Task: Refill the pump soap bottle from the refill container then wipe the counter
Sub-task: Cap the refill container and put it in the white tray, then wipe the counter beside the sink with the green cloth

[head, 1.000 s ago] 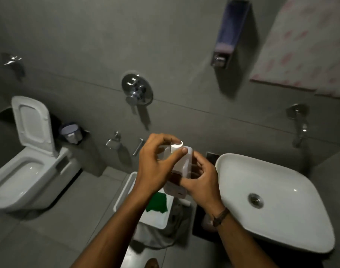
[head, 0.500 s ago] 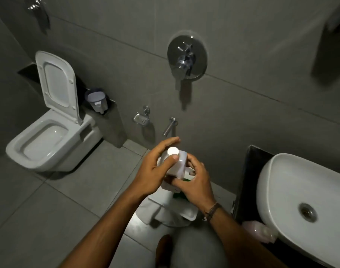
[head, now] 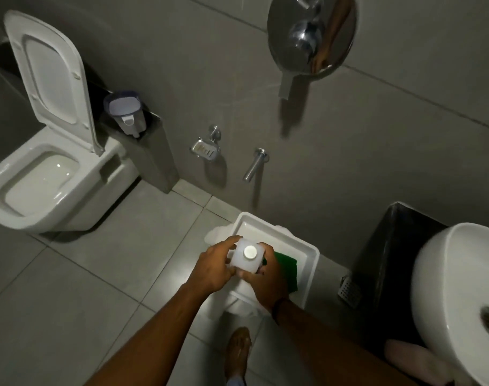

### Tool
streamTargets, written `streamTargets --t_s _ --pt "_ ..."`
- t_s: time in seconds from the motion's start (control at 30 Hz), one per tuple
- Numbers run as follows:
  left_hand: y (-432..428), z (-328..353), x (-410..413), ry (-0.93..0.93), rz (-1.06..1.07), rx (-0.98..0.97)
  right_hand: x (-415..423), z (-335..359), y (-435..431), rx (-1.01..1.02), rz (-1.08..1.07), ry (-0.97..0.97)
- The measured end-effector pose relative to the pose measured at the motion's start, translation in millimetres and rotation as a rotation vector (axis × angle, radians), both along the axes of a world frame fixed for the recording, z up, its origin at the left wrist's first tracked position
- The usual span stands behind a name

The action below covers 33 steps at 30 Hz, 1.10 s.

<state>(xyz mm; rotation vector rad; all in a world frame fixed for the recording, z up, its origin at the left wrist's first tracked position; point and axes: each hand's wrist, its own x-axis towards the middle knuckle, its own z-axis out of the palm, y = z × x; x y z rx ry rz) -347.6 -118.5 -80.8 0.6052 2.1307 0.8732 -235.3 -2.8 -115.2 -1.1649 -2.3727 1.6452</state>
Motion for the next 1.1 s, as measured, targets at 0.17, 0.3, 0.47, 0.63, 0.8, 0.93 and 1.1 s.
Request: streamTargets --t_s 0.17,0.3,0.47,0.63,0.8,0.93,1.1 --pt "7.4 -35.1 -8.9 0.068 -0.016 -0.019 -14.5 -34.5 2.6 0.041 -0.003 -0.103" --pt "12.5 -52.3 -14.1 0.086 -0.056 -0.044 -19.8 -53.5 3.0 0.067 -0.033 -0.108" --pt "16.6 -63.4 -17.7 0.124 -0.072 -0.063 -19.5 -68.3 5.2 0.006 -0.070 -0.120" --pt "16.1 -64.8 -12.2 0.110 -0.044 -0.057 -17.1 -72.8 8.3 0.016 -0.003 -0.134" --pt "7.4 -56.5 26.0 0.203 0.298 0.036 6.8 -68.9 23.7 0.117 0.012 -0.346" --pt "-12.5 -56.7 82.4 0.396 0.192 -0.010 33.4 -72.2 44.2 0.557 0.189 -0.486" --pt "-5.2 -89.4 117.4 0.415 -0.306 -0.123 34.2 -100.6 59.1 0.631 0.425 -0.596"
